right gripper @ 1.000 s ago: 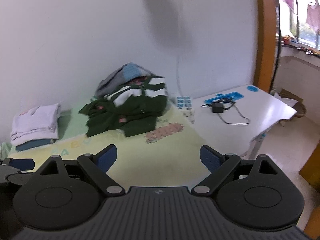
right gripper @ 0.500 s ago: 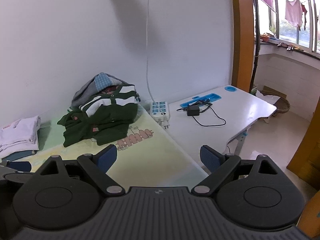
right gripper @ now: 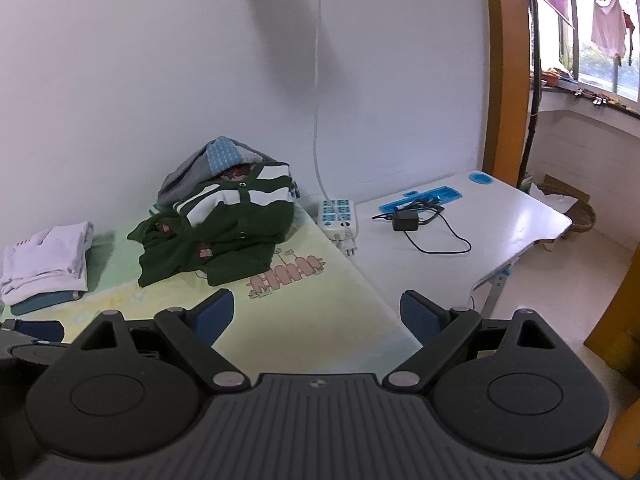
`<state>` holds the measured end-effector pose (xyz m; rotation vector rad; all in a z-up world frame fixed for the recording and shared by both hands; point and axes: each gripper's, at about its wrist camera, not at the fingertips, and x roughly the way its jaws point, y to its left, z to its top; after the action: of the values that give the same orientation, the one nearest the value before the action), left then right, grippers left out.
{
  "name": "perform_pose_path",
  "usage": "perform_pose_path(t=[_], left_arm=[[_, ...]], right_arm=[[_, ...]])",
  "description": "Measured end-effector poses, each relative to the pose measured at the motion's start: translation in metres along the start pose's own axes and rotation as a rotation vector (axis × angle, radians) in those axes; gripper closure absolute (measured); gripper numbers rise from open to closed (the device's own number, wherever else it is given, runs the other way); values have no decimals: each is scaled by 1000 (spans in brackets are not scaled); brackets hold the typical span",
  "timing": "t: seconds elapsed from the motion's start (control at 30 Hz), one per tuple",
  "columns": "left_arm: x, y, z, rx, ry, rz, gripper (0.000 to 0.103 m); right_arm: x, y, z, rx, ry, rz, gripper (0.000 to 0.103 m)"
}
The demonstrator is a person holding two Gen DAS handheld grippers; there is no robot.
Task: Fold clothes
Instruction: 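Move both tools toward the dark green striped cardigan on the pile, then grasp the green striped cardigan with the right tool while the left tool grasps it too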
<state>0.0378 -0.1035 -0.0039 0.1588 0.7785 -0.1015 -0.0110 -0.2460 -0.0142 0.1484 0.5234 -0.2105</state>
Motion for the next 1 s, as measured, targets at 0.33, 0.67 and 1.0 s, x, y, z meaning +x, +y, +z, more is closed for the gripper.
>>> perform_pose_path(t=[0.33,0.67,1.0], left_arm=[[5,16,6,1,8,6,1],[10,51,32,55,3,3,1],[38,108,133,180,71,-32,1]], right_arm=[[6,9,1,-19,11,14,11],[21,26,27,-22,85,101,11],[90,50,150,-113,193,174,15]])
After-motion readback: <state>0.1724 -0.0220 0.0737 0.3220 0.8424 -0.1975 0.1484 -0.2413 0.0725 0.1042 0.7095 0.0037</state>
